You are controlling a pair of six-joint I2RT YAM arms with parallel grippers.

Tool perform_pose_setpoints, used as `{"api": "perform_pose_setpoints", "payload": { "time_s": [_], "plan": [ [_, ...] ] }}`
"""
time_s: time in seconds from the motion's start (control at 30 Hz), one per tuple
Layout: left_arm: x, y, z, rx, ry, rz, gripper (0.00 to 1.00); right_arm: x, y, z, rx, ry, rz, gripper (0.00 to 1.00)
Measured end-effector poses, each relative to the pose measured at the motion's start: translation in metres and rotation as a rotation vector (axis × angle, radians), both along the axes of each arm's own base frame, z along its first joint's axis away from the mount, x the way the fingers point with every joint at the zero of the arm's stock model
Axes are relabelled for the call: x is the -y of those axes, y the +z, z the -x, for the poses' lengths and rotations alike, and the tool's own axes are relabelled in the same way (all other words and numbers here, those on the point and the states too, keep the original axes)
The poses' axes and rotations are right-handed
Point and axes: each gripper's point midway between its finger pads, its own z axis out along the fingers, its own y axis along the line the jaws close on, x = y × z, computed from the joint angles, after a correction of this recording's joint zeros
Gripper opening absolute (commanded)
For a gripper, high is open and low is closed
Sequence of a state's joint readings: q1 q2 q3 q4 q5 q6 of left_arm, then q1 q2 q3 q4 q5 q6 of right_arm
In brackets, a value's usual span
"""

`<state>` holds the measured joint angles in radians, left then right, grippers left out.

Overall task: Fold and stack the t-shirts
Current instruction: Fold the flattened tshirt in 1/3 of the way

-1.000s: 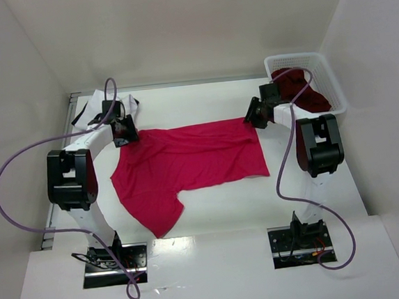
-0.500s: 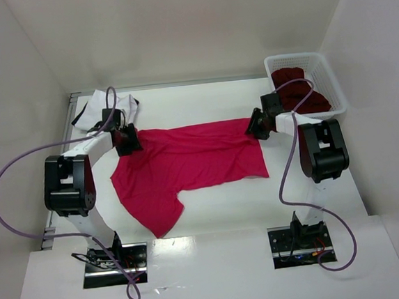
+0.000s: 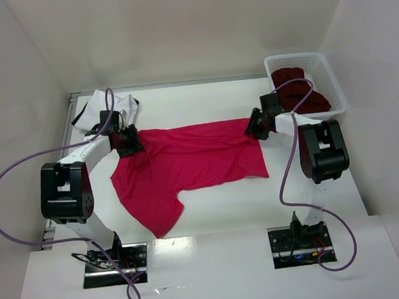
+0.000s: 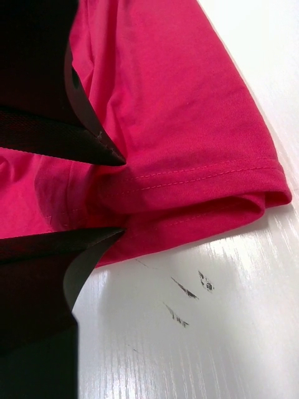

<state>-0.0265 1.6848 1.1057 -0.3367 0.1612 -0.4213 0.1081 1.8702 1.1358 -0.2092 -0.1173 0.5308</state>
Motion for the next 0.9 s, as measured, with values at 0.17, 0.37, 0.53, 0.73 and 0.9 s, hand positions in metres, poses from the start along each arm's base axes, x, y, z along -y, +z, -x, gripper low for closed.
{"api": "perform_pose_setpoints", "payload": {
  "time_s": [0.17, 0.37, 0.53, 0.73, 0.9],
  "plan": [
    [0.001, -0.012, 0.015, -0.051, -0.006, -0.005, 0.57, 0.000, 0.003, 0.000, 0.007, 0.001, -0.001, 0.51],
    [0.007, -0.014, 0.017, -0.058, -0.021, -0.015, 0.35, 0.000, 0.004, 0.000, 0.008, 0.000, -0.001, 0.51],
    [0.009, -0.015, 0.018, -0.061, -0.029, -0.020, 0.16, 0.001, 0.003, 0.000, 0.007, -0.004, 0.003, 0.55],
    [0.009, -0.022, 0.020, -0.082, -0.028, -0.023, 0.00, 0.001, 0.000, 0.005, -0.005, -0.007, 0.004, 0.55],
    [0.007, -0.023, 0.020, -0.085, -0.023, -0.031, 0.00, 0.002, 0.003, 0.011, -0.007, -0.007, 0.004, 0.55]
  ]
}}
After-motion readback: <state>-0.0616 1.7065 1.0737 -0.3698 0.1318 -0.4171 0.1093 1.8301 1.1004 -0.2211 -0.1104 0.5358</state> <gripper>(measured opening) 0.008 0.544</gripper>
